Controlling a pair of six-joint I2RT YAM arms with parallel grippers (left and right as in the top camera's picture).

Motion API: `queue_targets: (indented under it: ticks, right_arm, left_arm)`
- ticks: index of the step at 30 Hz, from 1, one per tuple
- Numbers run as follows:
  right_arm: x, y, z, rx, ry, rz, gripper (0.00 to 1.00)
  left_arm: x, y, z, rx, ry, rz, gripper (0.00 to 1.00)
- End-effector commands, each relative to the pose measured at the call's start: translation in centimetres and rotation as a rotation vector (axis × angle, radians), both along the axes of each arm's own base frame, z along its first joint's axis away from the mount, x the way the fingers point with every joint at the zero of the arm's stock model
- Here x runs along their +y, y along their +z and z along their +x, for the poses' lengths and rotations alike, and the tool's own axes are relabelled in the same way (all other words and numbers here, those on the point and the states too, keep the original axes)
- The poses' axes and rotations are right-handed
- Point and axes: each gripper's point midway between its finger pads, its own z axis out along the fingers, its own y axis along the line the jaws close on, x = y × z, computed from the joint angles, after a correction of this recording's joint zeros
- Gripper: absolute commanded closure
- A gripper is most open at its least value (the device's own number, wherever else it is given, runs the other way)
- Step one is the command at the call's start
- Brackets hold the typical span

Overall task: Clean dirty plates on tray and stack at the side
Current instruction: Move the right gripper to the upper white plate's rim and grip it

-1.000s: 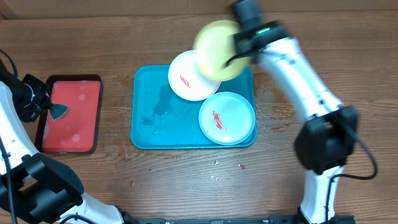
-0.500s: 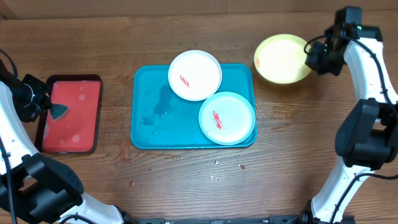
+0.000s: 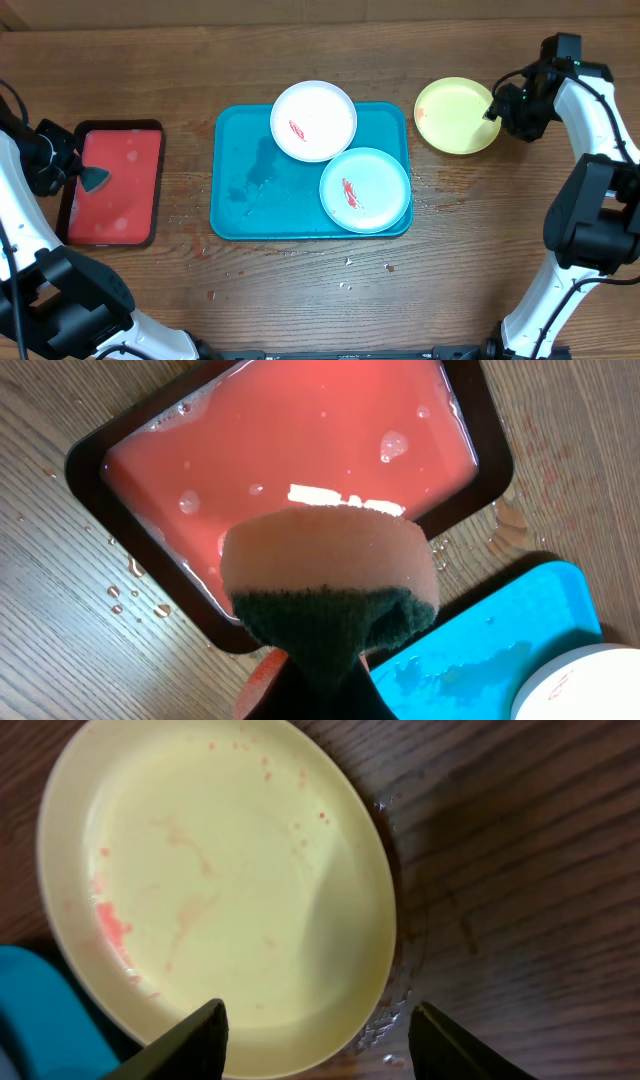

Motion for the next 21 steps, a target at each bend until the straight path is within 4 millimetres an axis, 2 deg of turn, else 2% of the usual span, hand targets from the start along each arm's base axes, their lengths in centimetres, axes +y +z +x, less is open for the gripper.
queue_targets:
  ticks: [1,3,6,9,11,15,21]
  right_arm:
    - [1.9,6.7,2.6,-0.177,0.068,0.044,0.39]
    - [5.1,9.3,3.6,-0.274,0.210,0.123,0.38]
    - [10.0,11.5,5.1,-0.401,0.374,0.185,0.24]
    - [13.4,11.3,6.9,-0.462,0.443,0.116,0.14]
    - [16.1,10.3,7.8,-0.480,0.487,0.050,0.08]
    - [21.3,7.0,8.8,-0.478,0.555,-0.076,0.08]
    - [26.0,1.6,9.2,-0.456,0.625,-0.198,0.07]
  left_arm:
    - [-0.1,0.7,0.3,-0.027,-0.005,0.005,0.96]
    - [-0.1,0.7,0.4,-0.027,-0.005,0.005,0.96]
    - [-0.2,0.7,0.5,-0.030,-0.011,0.007,0.96]
    - [-0.6,0.7,0.8,-0.031,-0.023,0.009,0.96]
    - [-0.9,0.8,1.0,-0.033,-0.047,0.012,0.95]
    - [-1.7,0.8,1.5,-0.035,-0.091,0.019,0.96]
    - [-2.5,0.8,2.1,-0.040,-0.120,0.022,0.96]
